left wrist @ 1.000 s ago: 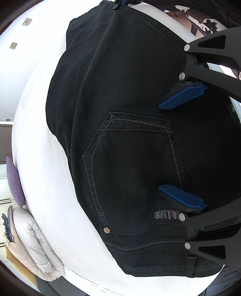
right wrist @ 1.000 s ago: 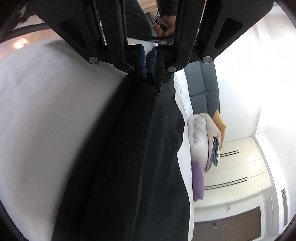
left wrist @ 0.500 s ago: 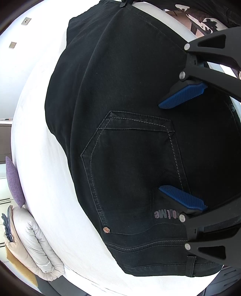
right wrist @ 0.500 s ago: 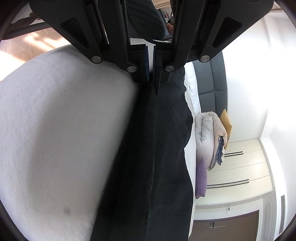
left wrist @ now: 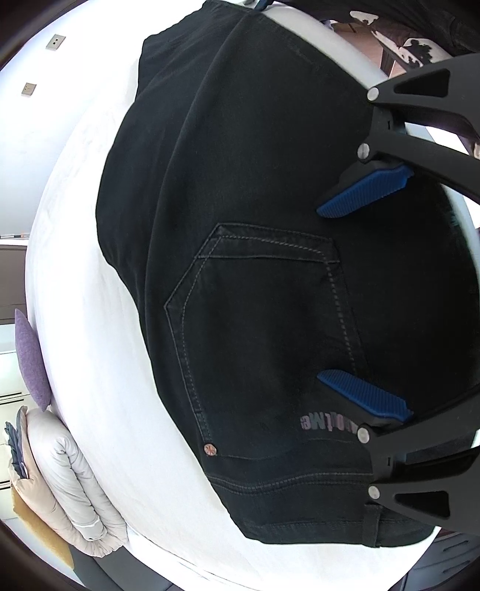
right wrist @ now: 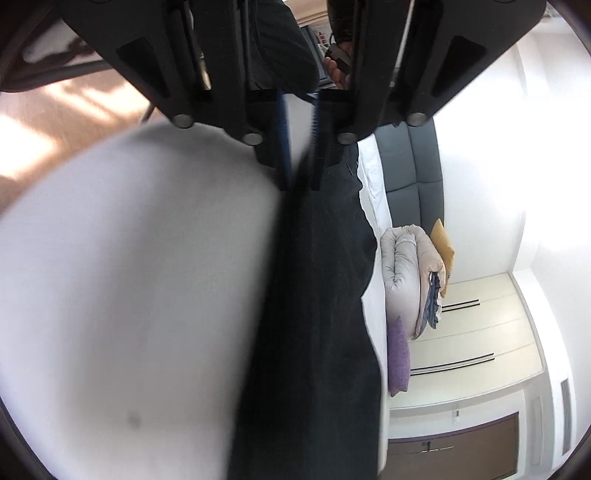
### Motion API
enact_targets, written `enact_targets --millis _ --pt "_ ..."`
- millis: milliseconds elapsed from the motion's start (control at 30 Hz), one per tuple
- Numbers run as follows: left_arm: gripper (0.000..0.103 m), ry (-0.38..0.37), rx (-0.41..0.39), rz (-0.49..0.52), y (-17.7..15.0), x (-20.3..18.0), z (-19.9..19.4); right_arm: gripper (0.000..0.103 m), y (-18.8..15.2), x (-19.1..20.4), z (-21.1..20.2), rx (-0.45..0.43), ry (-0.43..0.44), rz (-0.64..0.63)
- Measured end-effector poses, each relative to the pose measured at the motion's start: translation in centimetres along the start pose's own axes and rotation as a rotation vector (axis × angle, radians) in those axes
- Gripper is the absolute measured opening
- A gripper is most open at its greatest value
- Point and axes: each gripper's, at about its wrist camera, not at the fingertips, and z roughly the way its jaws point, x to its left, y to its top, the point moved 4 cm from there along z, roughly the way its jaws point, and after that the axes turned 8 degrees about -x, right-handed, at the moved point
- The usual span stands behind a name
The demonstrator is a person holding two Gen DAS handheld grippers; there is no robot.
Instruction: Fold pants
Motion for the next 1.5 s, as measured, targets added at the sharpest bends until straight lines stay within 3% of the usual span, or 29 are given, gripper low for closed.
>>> enact_targets --millis 67,100,167,233,367,433,467,533,600,633,667,733,833,1033,1167,1233,1367,1433,1500 --pt "0.084 -0.012 -0.019 -0.002 0.2 -0.1 -1.0 0.062 0.2 1.2 -2.4 -0.049 -0.032 -0.076" --pt "0.084 -0.021 -0.033 -0.008 0.6 -0.2 -1.5 0.065 0.5 2.1 -3.8 -0.089 -0.042 -0.113" --pt "0.084 -0.044 -0.067 -0.021 1.7 -0.5 -2.2 0.065 1.4 4.5 -5.5 -0.152 -0.035 -0.196" --pt "0.084 -0.062 -0.092 -0.024 3.4 -1.1 -2.3 0.064 2.0 7.9 -4.7 -0.134 0.005 -0.290" --pt "0.084 -0.076 -0.100 -0.002 6.6 -3.7 -0.2 0.050 0.6 13.4 3.6 0.080 0.110 -0.382" --pt "0.084 -0.058 -0.057 0.016 7.2 -4.3 1.9 0.049 -0.8 14.4 9.0 0.185 0.093 -0.402" --pt "0.084 -0.044 -0.027 0.017 7.1 -4.4 3.2 0.043 -1.3 14.5 11.7 0.233 0.085 -0.404" --pt "0.083 -0.034 0.010 0.003 6.5 -4.0 4.7 0.041 -1.8 13.1 16.5 0.302 0.009 -0.362" --pt "0.083 -0.044 0.001 -0.025 5.9 -3.0 4.8 0.030 -1.5 11.5 19.1 0.321 -0.053 -0.336" --pt "0.083 -0.042 0.000 -0.029 5.7 -2.8 4.8 0.016 -0.7 10.5 19.6 0.303 -0.098 -0.321" --pt "0.083 -0.038 -0.001 -0.028 5.4 -2.4 4.8 0.008 0.1 9.7 19.7 0.291 -0.106 -0.283" --pt "0.083 -0.036 -0.005 -0.034 5.1 -1.8 4.9 0.007 2.6 9.2 18.6 0.227 -0.095 -0.248" --pt "0.085 -0.029 -0.007 -0.034 5.1 -1.3 5.2 0.001 7.8 8.5 15.5 0.054 -0.113 -0.228" --pt "0.086 -0.018 -0.022 -0.041 5.0 -1.0 5.4 0.000 17.3 6.9 3.8 -0.347 -0.191 -0.201" --pt "0.084 -0.025 -0.047 -0.038 4.8 -1.7 3.9 0.006 17.9 8.3 -2.8 -0.490 -0.170 -0.177" --pt "0.084 -0.038 -0.076 -0.028 5.1 -2.5 3.3 0.006 15.0 10.6 -2.4 -0.425 -0.090 -0.257" --pt "0.084 -0.057 -0.067 -0.032 5.9 -4.2 4.5 0.006 6.2 12.8 5.4 -0.119 0.067 -0.349" --pt "0.085 -0.054 -0.036 -0.023 5.4 -4.4 5.6 0.006 3.0 11.3 9.4 0.004 0.039 -0.339" --pt "0.086 -0.073 -0.053 -0.029 4.8 -3.8 5.8 0.006 1.9 8.4 11.0 0.049 -0.016 -0.285"
